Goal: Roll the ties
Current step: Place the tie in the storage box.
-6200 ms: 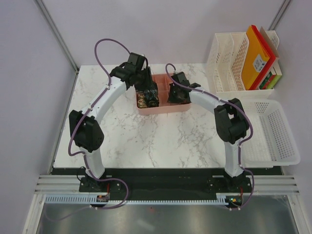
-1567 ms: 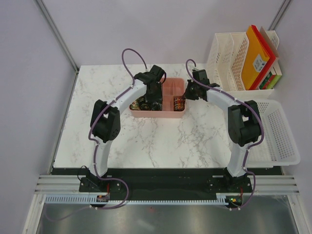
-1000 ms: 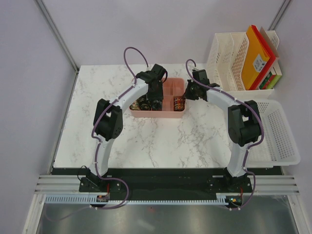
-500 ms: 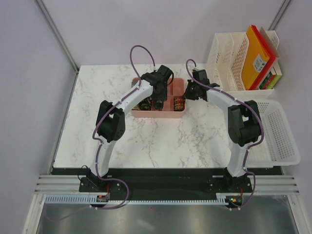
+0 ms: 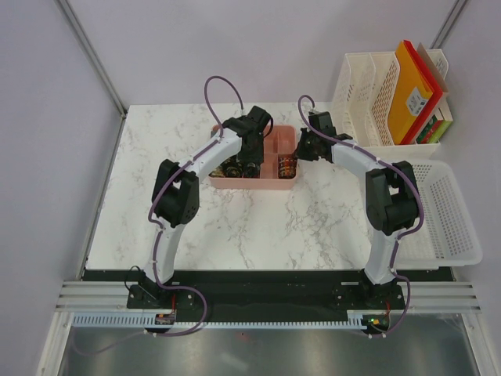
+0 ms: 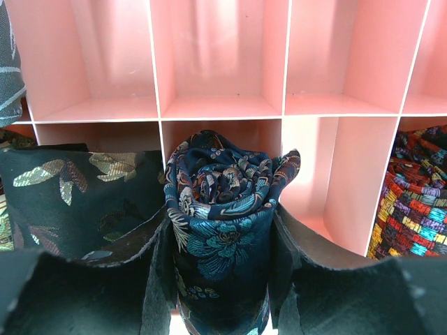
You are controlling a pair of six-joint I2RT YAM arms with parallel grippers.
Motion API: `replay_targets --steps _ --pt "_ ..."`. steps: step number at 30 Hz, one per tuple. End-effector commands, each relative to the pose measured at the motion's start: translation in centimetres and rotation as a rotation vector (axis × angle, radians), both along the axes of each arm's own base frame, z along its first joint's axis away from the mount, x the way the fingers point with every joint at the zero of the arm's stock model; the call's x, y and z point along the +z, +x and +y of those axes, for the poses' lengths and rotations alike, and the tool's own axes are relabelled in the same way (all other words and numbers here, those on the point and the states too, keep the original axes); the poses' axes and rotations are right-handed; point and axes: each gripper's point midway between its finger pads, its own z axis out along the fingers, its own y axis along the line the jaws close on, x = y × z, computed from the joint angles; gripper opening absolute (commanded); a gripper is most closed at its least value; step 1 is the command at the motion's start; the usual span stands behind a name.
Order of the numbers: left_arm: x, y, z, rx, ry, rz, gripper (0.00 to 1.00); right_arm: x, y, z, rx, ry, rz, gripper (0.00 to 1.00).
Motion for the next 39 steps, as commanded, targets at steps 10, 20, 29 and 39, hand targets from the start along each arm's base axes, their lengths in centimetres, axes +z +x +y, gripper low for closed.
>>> replay_targets --steps 10,20,29,39 --pt "-3.5 0.0 0.6 0.040 0.052 0.051 0.02 -1.7 -1.8 1.9 0.048 0.043 0.092 0.00" --pt "-4.2 0.3 0.6 0.015 0.060 0.058 0.28 -1.8 -1.8 2.1 0.054 0.043 0.093 0.00" --pt "-0.4 0.9 0.3 -0.003 0.022 -0.011 0.71 -2.0 -1.9 2.1 0.052 0.045 0.101 0.00" --pt "1.4 0.8 0.3 -0.016 0.013 -0.040 0.82 -2.6 -2.0 2.2 0.054 0.045 0.112 0.00"
